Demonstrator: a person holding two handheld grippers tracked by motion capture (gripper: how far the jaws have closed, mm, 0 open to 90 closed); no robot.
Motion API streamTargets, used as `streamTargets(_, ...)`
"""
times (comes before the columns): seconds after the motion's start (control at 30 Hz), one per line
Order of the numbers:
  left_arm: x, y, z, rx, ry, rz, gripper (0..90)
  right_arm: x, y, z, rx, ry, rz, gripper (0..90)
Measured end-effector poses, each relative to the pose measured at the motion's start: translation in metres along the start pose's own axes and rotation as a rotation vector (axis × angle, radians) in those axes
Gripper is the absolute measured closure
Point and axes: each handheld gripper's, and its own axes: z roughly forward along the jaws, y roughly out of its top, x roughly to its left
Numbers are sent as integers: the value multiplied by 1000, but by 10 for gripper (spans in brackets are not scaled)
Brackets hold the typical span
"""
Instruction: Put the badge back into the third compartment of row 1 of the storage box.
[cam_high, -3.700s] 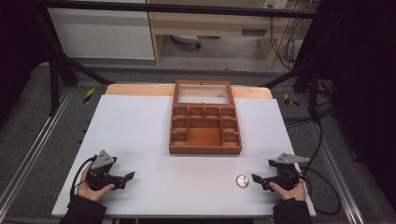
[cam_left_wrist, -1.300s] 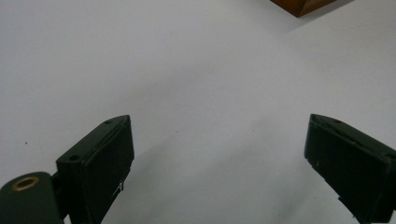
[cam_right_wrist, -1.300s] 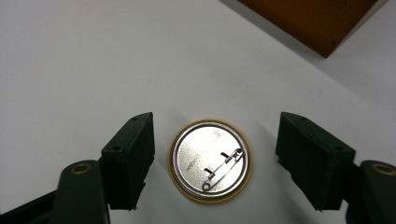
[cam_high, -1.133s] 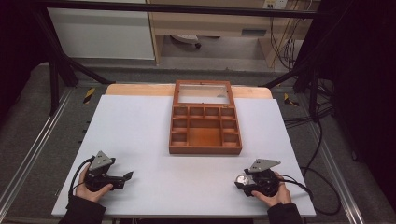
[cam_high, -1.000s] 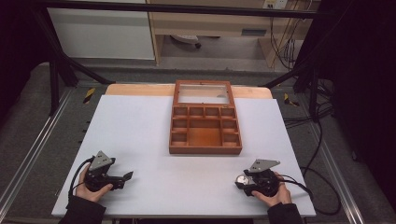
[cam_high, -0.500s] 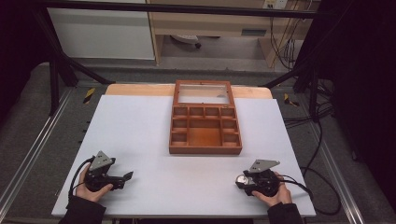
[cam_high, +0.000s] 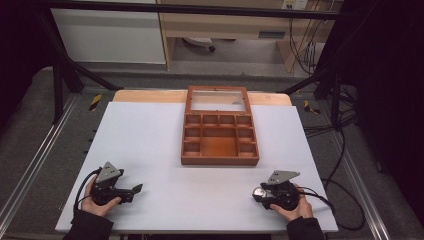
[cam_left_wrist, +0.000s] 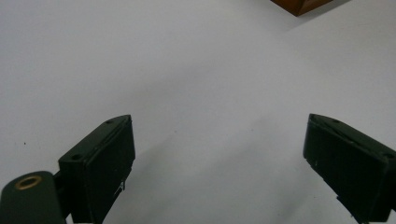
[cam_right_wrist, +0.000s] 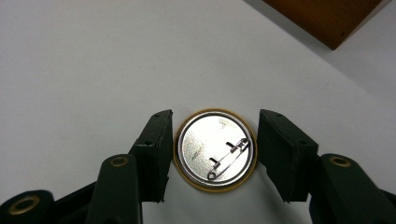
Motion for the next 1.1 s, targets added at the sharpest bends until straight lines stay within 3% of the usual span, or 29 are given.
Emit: streamTargets(1.1,0,0,0,-1,-4,0,94,-3,2,-6,6,15,32,476)
